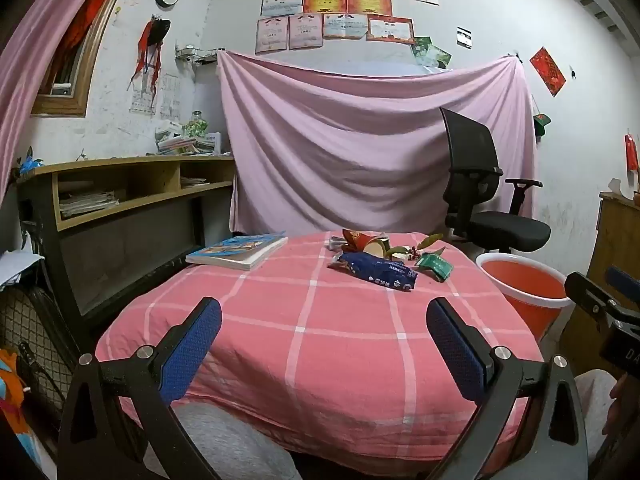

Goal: Collect trash

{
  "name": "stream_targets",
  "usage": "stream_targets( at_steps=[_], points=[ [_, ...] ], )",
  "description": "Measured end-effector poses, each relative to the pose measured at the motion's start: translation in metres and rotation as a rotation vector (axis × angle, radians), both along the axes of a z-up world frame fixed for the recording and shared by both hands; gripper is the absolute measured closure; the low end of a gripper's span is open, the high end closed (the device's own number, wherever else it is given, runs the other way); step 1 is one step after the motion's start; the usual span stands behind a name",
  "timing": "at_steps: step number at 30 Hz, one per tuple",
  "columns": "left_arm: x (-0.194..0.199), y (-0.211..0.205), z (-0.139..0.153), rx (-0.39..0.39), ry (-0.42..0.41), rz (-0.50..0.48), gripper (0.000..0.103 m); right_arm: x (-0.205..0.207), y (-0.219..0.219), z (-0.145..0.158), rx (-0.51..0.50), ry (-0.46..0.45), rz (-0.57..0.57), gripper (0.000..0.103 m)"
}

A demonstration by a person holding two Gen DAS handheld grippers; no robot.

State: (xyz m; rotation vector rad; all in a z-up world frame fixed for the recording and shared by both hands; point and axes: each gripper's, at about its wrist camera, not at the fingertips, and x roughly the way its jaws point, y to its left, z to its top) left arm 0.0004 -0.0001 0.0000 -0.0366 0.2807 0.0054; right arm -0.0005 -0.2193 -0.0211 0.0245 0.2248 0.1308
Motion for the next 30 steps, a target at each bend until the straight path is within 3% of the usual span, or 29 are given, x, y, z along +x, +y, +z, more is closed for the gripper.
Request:
stream_targets(
  at_steps=[30],
  points=[
    [-0.0017,-0.0062,-0.0020,0.011,-0.013,-0.003,0.003,0.0006,0.0010,-0.0009,-0.002,0.002,0.001,0.000]
  ],
)
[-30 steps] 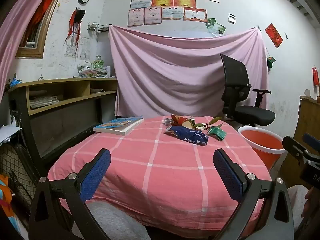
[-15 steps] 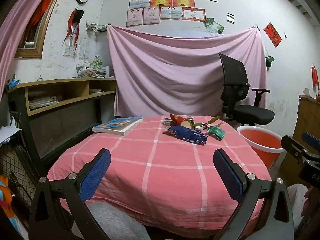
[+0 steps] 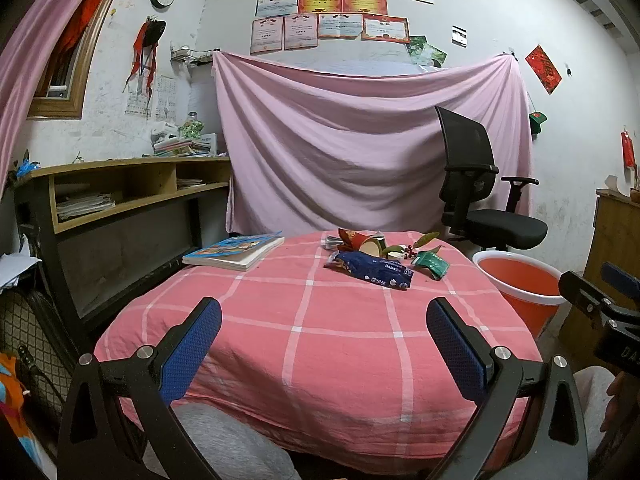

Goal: Collect trash

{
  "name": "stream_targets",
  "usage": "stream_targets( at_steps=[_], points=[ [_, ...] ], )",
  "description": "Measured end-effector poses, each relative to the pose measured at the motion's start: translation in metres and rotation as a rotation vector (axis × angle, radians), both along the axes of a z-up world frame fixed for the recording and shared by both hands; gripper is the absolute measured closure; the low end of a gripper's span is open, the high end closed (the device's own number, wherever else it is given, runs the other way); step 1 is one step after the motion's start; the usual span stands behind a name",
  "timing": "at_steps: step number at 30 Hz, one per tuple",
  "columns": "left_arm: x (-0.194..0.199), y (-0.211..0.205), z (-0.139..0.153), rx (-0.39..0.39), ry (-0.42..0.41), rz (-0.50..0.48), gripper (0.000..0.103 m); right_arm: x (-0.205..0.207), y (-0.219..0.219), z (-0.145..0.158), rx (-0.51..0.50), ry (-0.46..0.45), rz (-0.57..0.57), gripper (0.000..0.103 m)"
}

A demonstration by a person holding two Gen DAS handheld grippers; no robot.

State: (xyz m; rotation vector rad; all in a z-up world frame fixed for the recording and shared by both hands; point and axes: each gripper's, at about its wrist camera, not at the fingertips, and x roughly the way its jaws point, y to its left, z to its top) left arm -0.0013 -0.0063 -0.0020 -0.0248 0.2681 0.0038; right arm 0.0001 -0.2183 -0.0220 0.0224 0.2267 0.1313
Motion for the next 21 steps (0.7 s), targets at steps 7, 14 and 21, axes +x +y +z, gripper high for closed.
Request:
stream_targets(
  at_steps=[7,14,21],
  points=[
    [-0.0011,-0.0046,-0.0014,0.001,-0.001,0.002,0.003,-0.0018,-0.0007,0.0003,0.000,-0.002,0.000,0.000],
    [-0.0003,-0.0006,-0.0003,0.002,0.000,-0.001,0.003,0.0000,0.0007,-0.0005,-0.001,0.000,0.000,0.000],
    [0.0000,0.0015,0.0004,0.001,0.001,-0.001,0.003,0.0002,0.0008,-0.0006,-0.002,0.000,0.000,0.000]
  ],
)
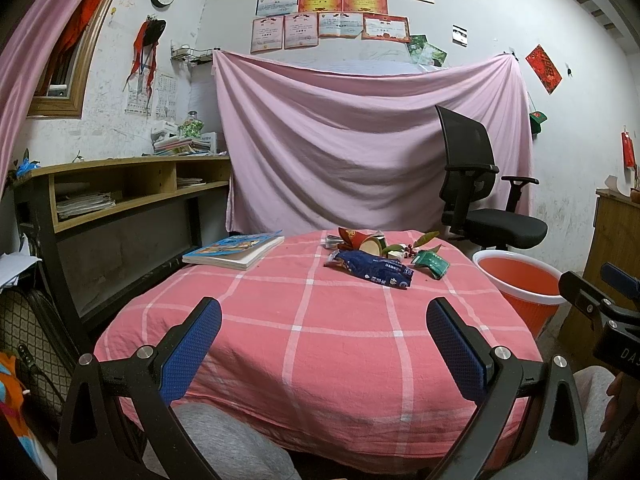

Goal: Collect trash

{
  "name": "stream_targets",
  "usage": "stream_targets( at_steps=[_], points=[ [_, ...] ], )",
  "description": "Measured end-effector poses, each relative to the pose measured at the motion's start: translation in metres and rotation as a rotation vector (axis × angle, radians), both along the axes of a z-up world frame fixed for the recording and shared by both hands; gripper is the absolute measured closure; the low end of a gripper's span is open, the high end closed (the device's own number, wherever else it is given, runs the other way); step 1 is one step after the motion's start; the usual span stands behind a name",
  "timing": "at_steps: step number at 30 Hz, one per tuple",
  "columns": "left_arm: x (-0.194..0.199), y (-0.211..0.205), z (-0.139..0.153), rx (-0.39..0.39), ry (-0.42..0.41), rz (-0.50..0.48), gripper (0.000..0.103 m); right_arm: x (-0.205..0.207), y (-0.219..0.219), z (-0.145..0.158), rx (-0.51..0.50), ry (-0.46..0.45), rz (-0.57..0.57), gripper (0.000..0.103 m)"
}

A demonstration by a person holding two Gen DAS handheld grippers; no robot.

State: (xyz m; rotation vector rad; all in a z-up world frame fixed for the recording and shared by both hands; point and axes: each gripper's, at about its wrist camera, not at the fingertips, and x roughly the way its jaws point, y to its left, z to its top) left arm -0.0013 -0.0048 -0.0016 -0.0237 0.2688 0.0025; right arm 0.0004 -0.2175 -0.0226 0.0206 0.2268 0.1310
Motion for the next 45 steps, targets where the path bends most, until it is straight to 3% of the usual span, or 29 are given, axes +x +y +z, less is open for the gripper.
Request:
stream_targets(
  at_steps=[45],
  points=[
    [0.0038,-0.0025,-0.0073,-0.001,0.007,-0.001,0.003,0.0011,-0.0025,-0.0006,0.000,0.011,0.003,0.000]
  ],
)
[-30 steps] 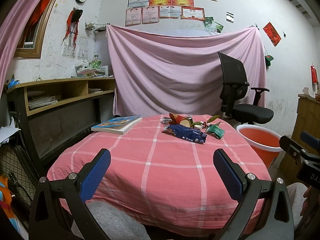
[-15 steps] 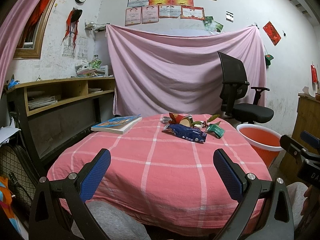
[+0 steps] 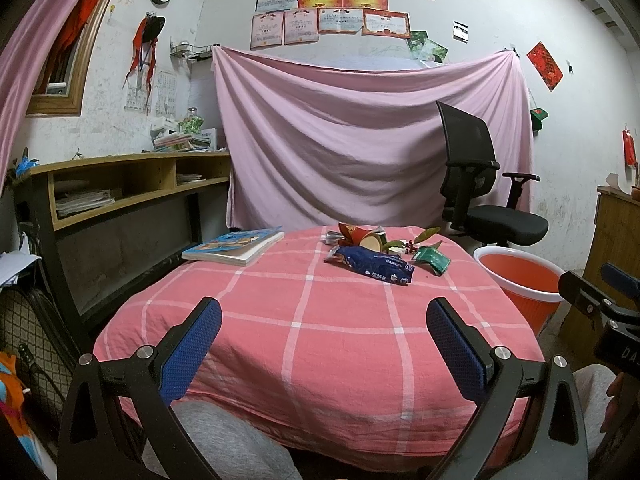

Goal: Collect trash

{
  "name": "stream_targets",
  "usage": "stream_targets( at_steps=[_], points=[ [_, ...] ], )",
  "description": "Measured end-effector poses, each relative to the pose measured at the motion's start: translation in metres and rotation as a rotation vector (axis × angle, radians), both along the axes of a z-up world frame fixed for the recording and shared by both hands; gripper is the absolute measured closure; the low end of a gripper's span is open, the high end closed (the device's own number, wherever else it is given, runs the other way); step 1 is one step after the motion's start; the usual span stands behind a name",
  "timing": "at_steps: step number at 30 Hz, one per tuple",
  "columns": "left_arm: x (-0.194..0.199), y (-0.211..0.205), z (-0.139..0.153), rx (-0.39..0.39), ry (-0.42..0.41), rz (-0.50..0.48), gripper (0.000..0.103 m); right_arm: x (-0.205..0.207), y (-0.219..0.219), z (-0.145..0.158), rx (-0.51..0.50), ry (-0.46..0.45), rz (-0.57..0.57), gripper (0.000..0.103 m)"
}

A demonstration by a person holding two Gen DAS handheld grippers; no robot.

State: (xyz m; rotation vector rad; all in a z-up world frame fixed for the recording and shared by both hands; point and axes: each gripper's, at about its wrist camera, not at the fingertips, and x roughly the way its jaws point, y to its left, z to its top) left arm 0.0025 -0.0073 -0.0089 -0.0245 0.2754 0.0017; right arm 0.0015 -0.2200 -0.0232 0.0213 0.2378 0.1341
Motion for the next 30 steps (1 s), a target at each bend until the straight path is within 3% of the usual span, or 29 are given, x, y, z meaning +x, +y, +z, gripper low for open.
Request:
stream_targets(
  at_steps=[12,22,30],
  points=[
    [0.020,0.000,-0.010,-0.034,0.084,0.036,0.003,0.029,0.002,0.005,0.003,0.161,-0.107,0.000],
    [0.065,0.004,-0.007,-0.059,0.214,0.097,0.003,0.079,-0.015,-0.007,0.086,0.473,-0.176,0.000],
    [0.100,0.008,-0.010,-0.056,0.297,0.133,0.003,0.104,-0.025,-0.015,0.107,0.578,-0.202,0.000]
  ],
)
